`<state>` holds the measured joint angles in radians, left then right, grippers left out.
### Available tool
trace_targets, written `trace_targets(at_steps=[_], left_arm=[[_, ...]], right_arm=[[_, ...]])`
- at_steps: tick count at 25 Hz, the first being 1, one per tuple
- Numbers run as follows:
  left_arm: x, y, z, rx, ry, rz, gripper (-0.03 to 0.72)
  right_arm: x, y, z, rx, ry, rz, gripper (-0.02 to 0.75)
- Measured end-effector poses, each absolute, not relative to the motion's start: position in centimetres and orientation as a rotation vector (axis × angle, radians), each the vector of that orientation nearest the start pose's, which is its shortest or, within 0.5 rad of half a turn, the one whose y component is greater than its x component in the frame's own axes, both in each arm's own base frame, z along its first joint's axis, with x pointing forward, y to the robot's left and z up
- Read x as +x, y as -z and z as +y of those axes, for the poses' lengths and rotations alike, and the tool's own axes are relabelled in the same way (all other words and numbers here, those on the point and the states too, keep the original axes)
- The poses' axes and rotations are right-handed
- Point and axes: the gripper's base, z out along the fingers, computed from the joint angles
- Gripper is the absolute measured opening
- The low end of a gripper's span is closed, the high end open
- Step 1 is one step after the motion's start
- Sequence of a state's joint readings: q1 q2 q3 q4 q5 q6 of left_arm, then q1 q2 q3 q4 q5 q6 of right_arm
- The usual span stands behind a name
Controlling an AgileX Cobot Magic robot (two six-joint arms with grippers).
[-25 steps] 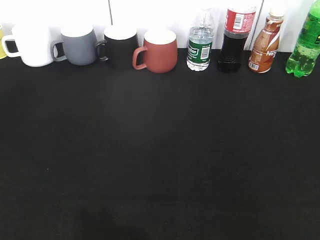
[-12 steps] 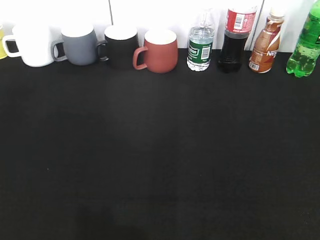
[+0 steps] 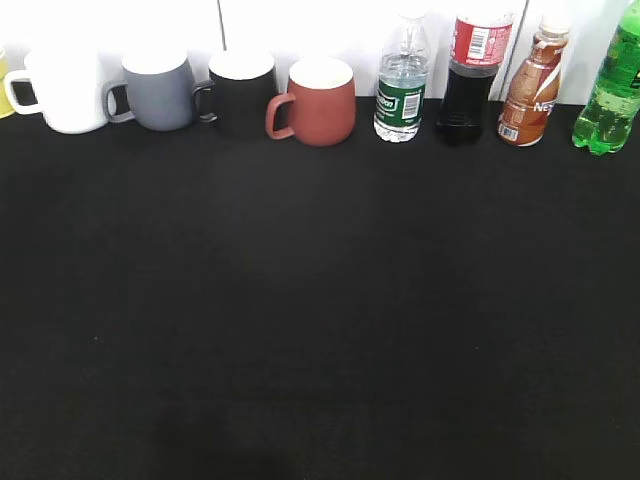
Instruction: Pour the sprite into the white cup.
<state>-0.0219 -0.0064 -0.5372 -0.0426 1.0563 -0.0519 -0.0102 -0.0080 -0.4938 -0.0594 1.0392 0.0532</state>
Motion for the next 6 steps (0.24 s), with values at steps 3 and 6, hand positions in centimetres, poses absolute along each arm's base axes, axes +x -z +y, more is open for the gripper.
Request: trace_targets(at_steps=[3, 6], left_arm=[[-1.04, -28.79, -0.32, -0.027, 0.099, 1.997, 0.239], [-1.04, -28.79, -0.33, -0.027, 0.1, 1.997, 0.239]], right_arm=[[-0.47, -27.74, -0.46, 0.066, 0.044, 2.019, 0.566], [-0.47, -27.74, -0.46, 0.065, 0.044, 2.019, 0.566]])
